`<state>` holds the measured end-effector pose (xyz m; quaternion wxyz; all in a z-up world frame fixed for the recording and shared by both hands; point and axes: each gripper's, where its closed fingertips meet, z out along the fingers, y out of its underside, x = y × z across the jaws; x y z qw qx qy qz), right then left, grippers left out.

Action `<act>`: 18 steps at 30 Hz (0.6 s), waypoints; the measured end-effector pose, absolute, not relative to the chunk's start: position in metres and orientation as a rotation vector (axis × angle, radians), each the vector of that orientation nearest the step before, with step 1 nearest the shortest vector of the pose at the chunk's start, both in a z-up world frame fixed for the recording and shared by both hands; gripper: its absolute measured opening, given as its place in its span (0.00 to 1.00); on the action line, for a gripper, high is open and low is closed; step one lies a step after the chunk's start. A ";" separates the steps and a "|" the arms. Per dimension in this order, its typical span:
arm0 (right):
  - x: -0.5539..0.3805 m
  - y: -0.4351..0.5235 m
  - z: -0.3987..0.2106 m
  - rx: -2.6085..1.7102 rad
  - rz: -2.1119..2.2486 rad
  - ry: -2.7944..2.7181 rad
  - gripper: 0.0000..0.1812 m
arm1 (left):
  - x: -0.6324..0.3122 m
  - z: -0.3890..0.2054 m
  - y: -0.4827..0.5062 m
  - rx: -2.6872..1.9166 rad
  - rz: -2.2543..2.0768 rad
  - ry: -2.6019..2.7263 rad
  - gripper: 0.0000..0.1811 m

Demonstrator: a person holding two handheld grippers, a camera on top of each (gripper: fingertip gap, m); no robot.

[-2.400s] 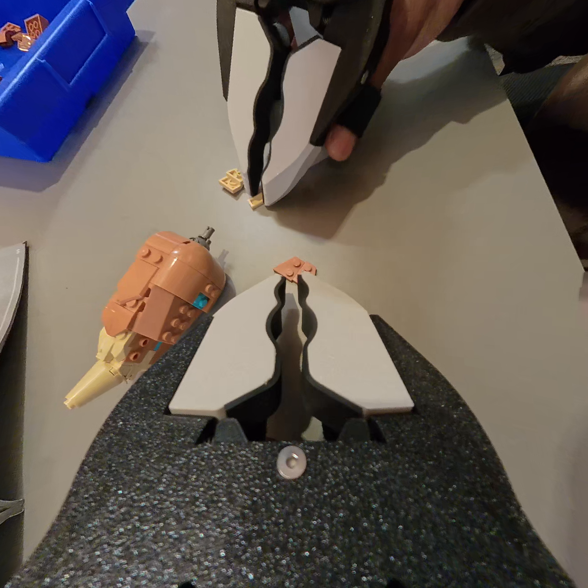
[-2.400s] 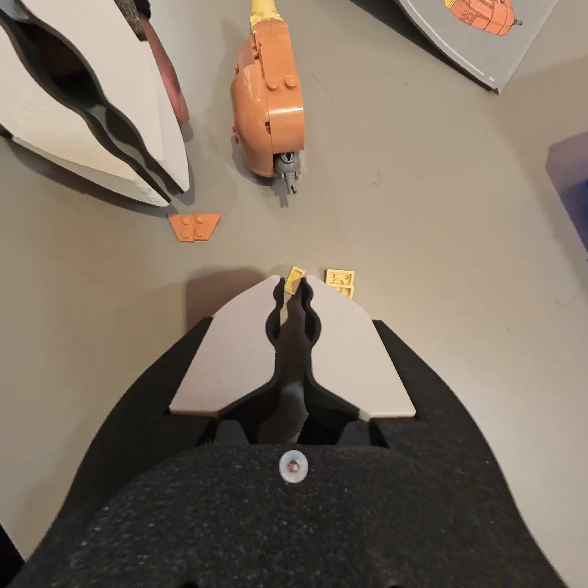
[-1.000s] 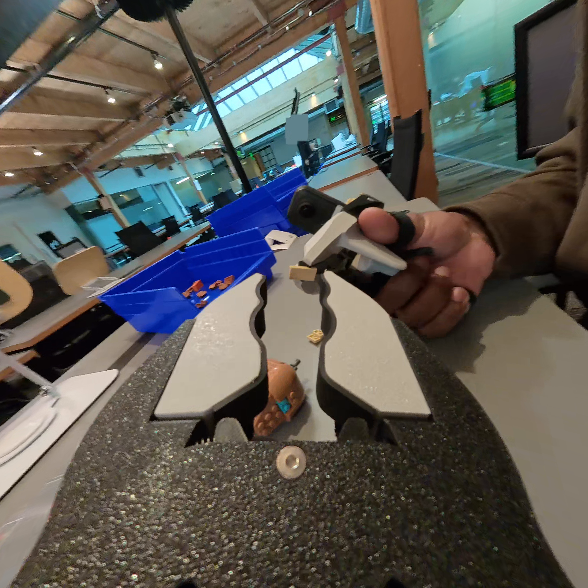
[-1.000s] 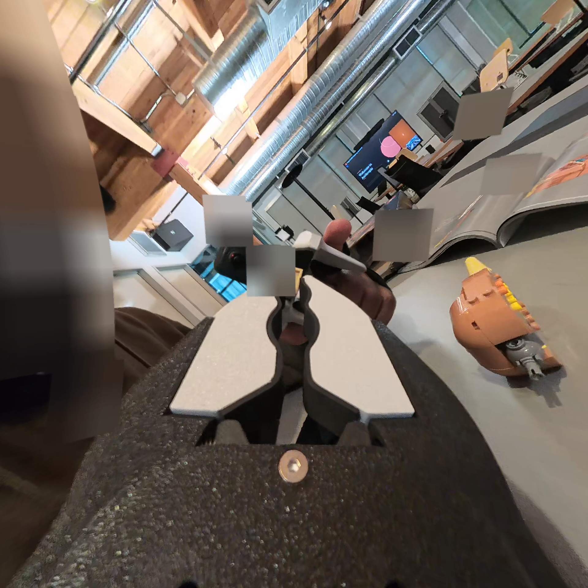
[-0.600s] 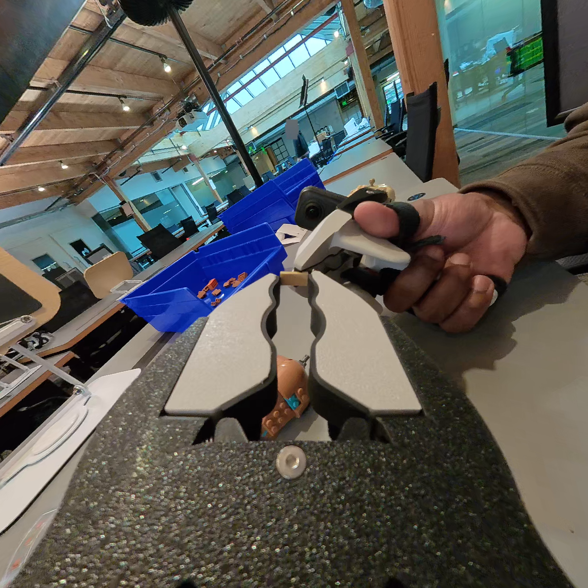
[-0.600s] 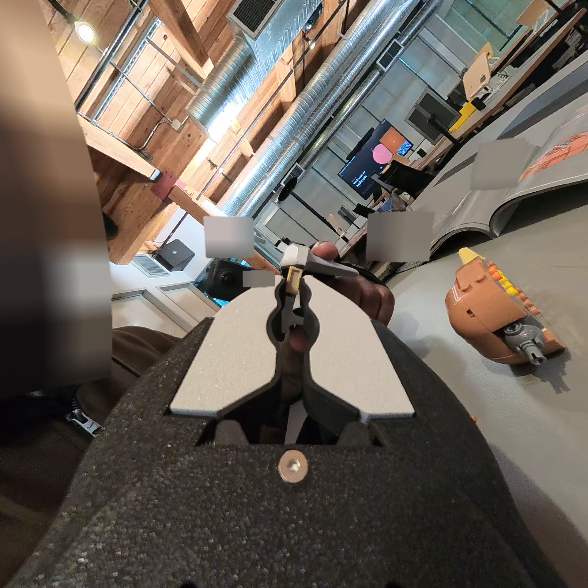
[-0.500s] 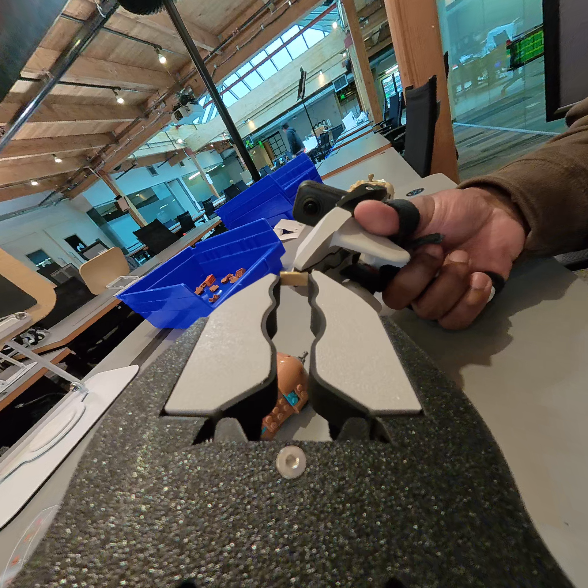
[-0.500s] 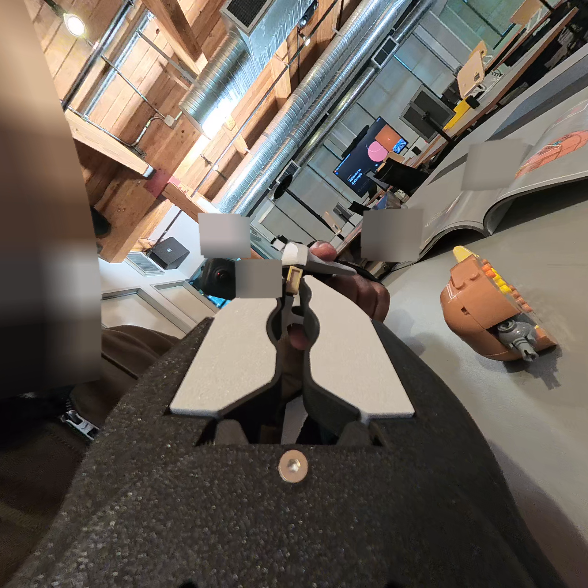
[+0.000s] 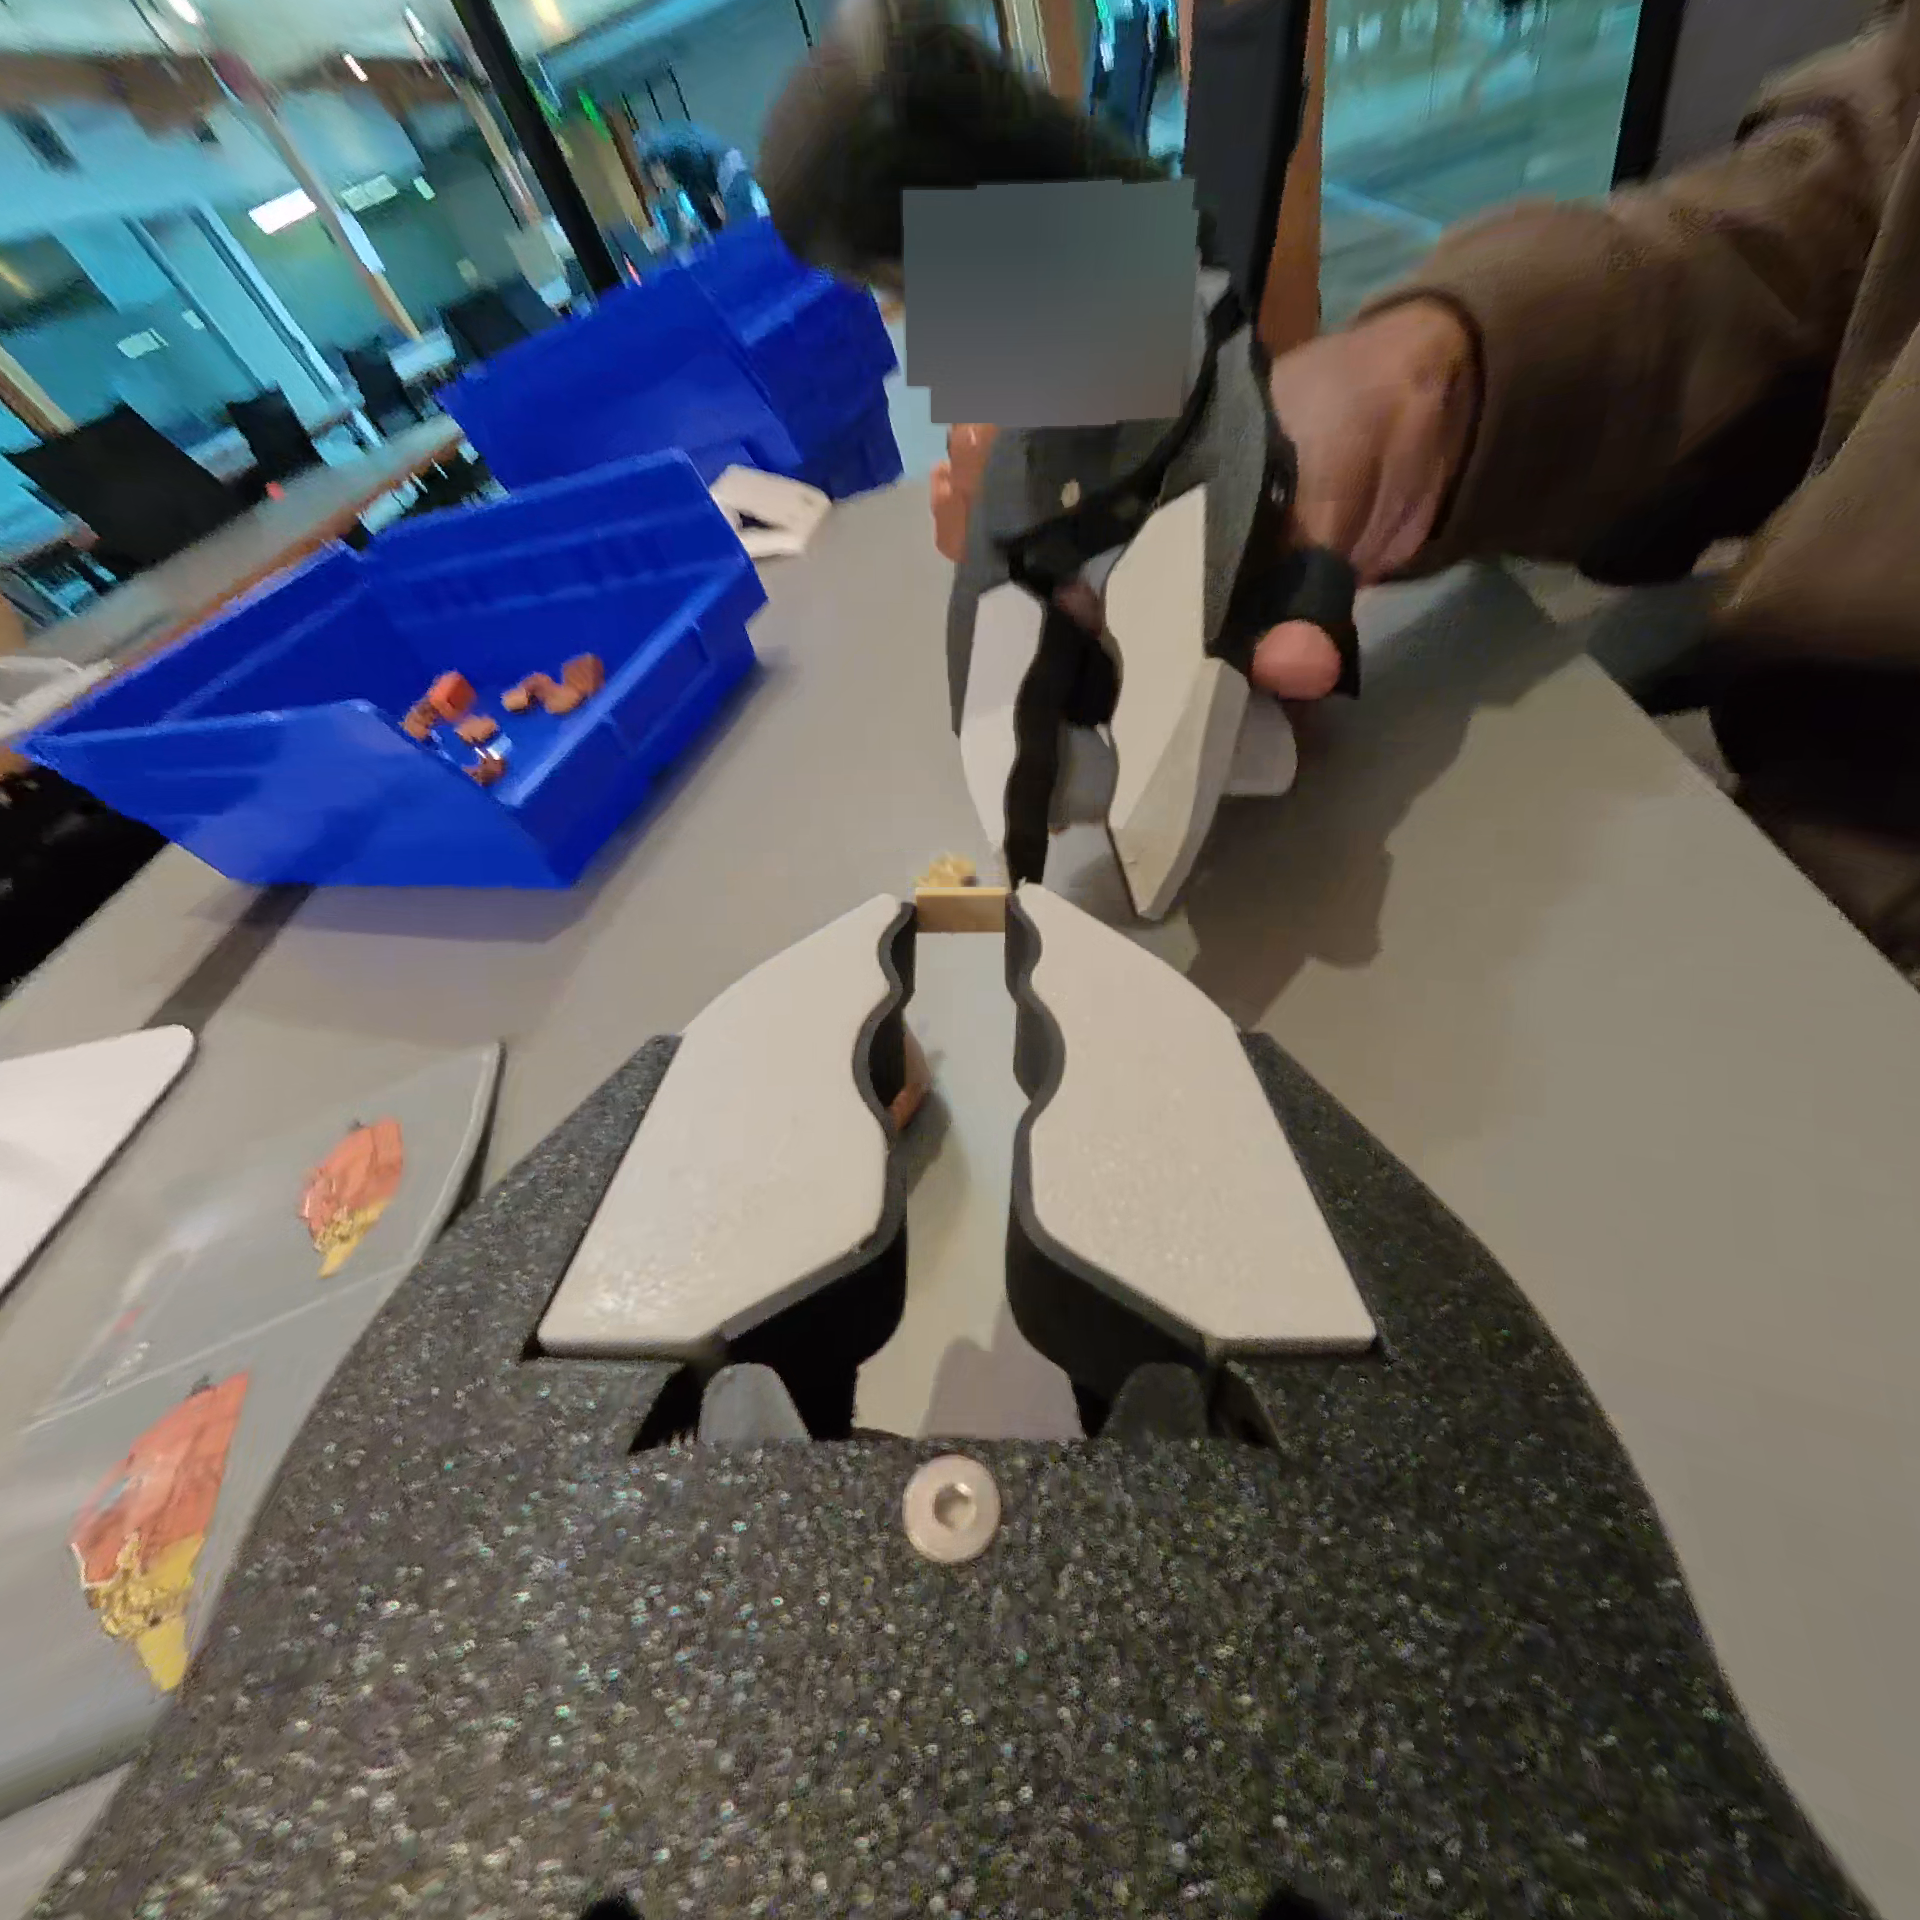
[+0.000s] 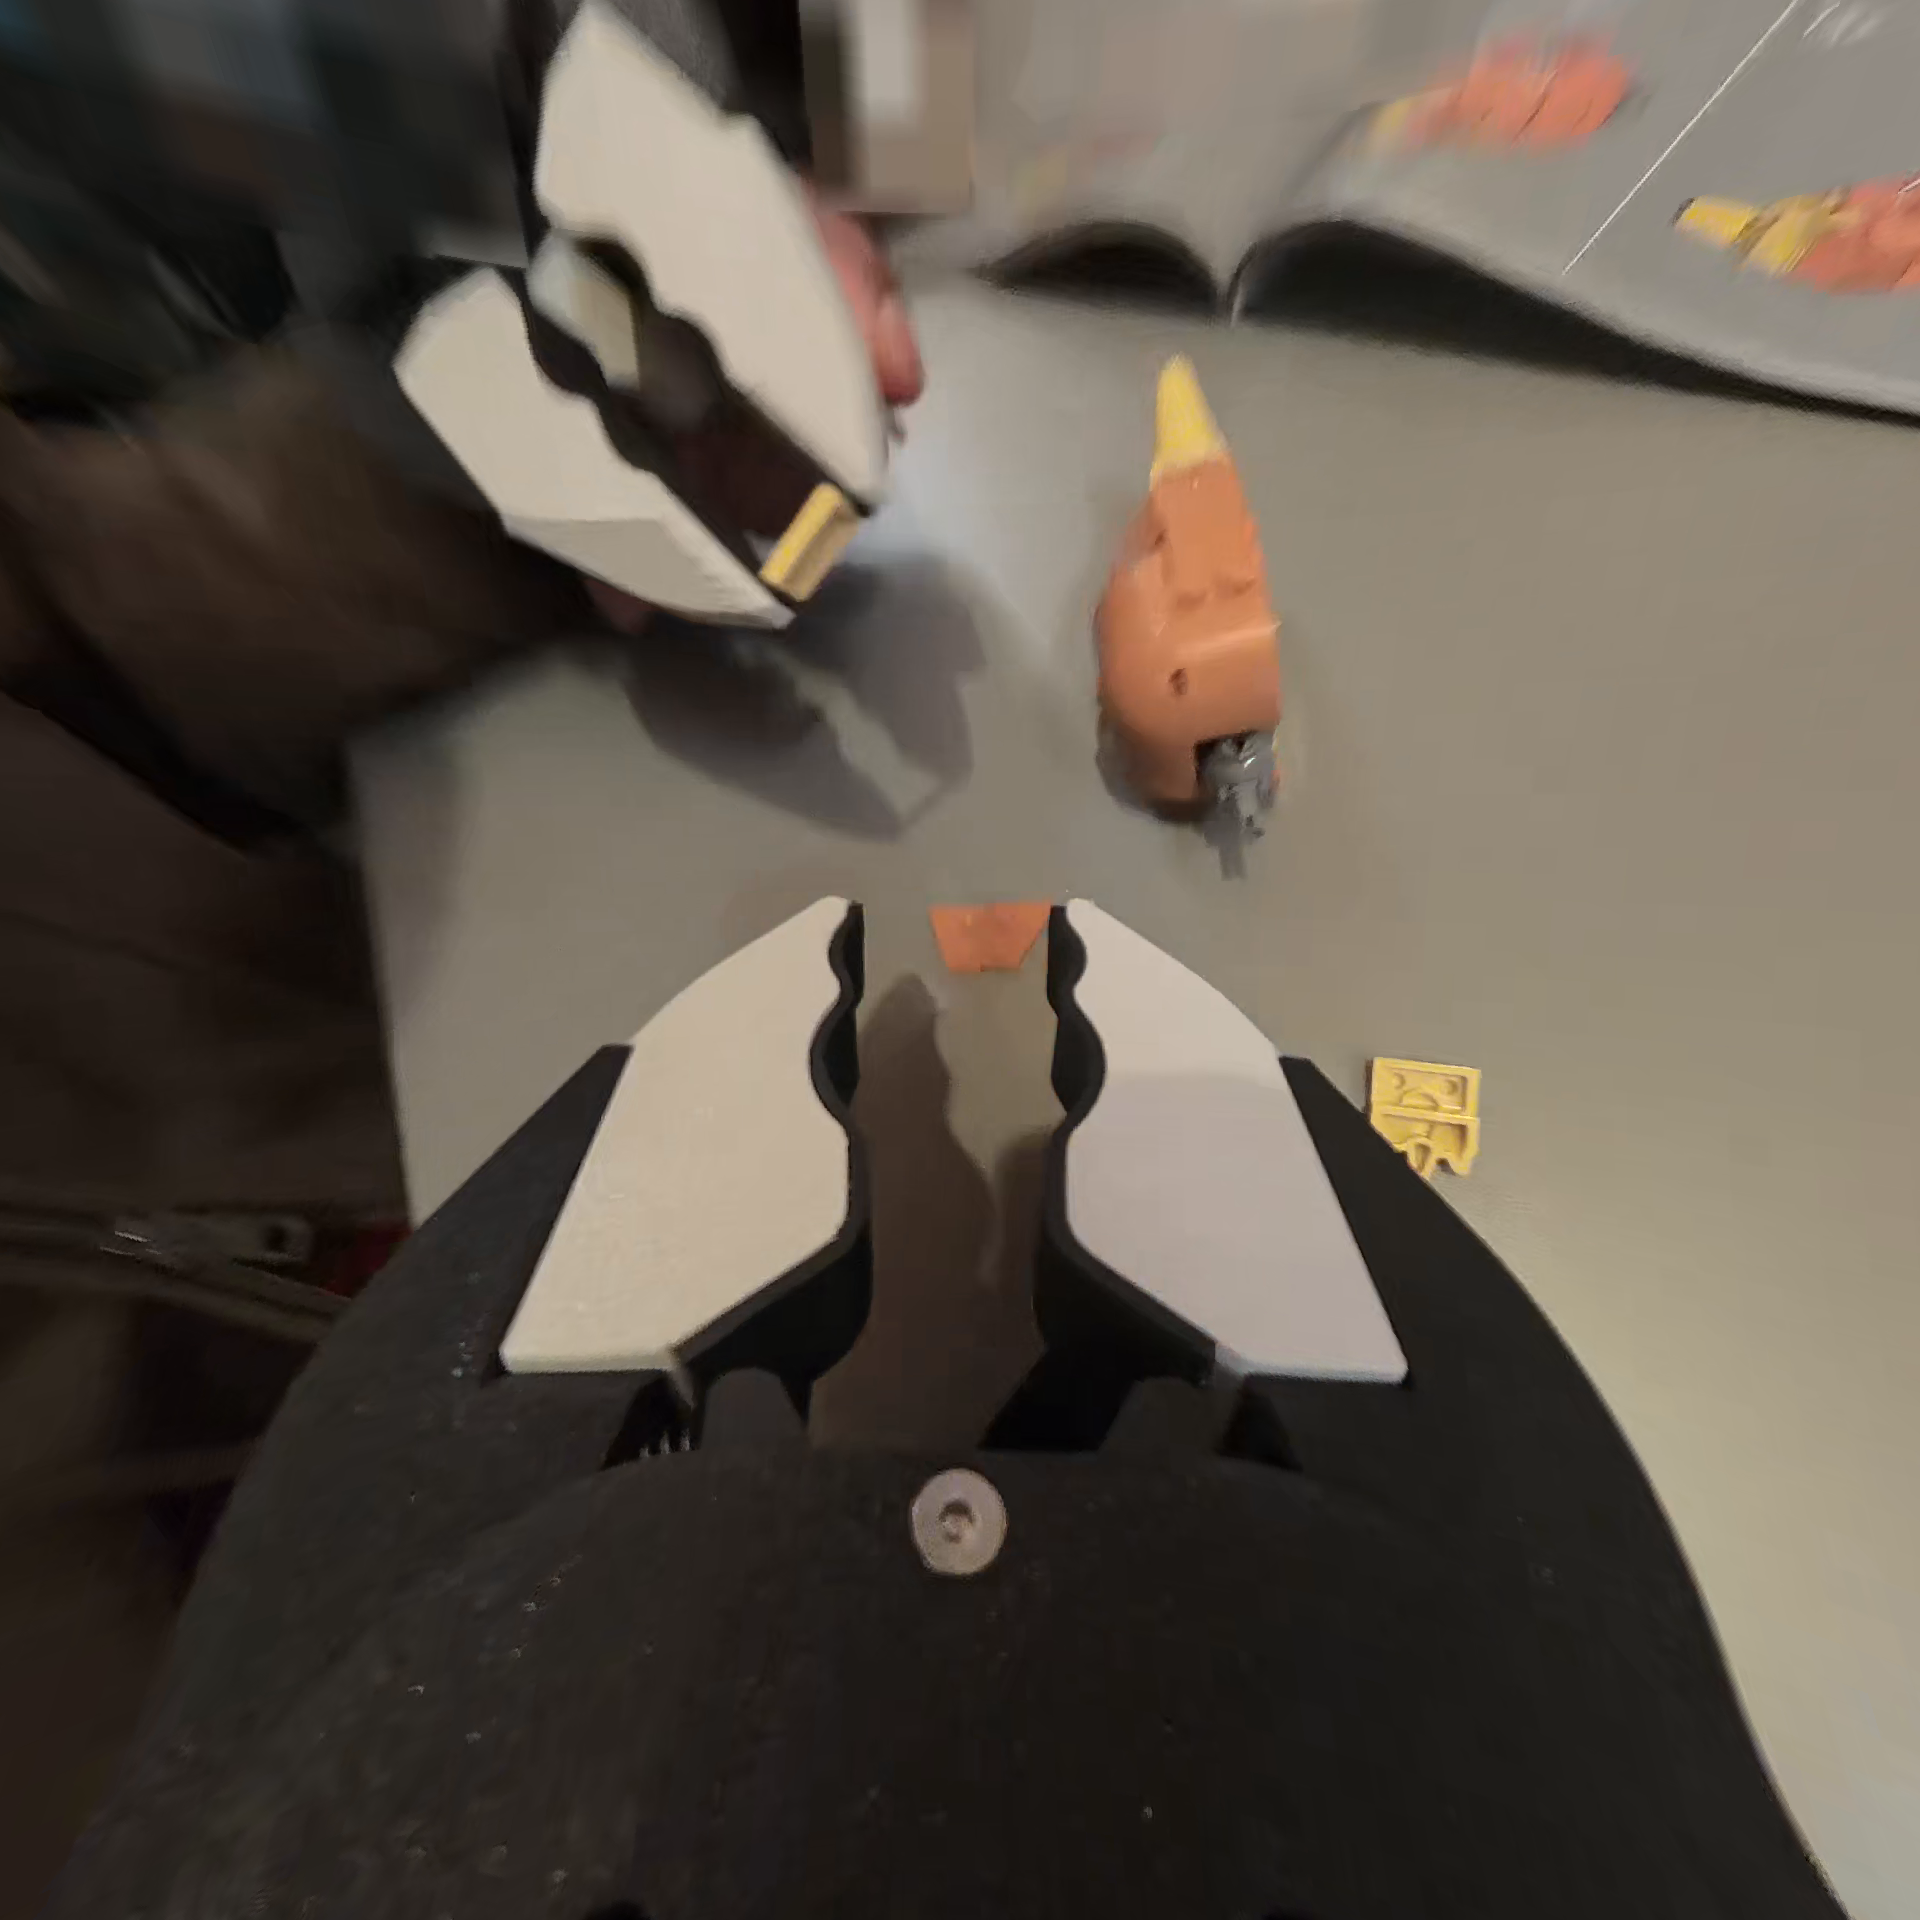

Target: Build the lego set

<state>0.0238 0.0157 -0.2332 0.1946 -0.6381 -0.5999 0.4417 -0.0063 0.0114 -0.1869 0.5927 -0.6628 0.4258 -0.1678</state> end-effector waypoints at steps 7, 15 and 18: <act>0.018 0.003 -0.263 -1.774 0.981 -1.910 0.18 | 0.000 -0.232 0.005 -1.755 -0.391 1.150 0.09; 0.008 0.005 -0.254 -1.719 1.003 -1.865 0.19 | 0.003 -0.222 0.004 -1.726 -0.462 1.094 0.09; 0.002 0.009 -0.233 -1.722 1.200 -1.698 0.23 | 0.003 -0.212 0.006 -1.717 -0.533 1.023 0.09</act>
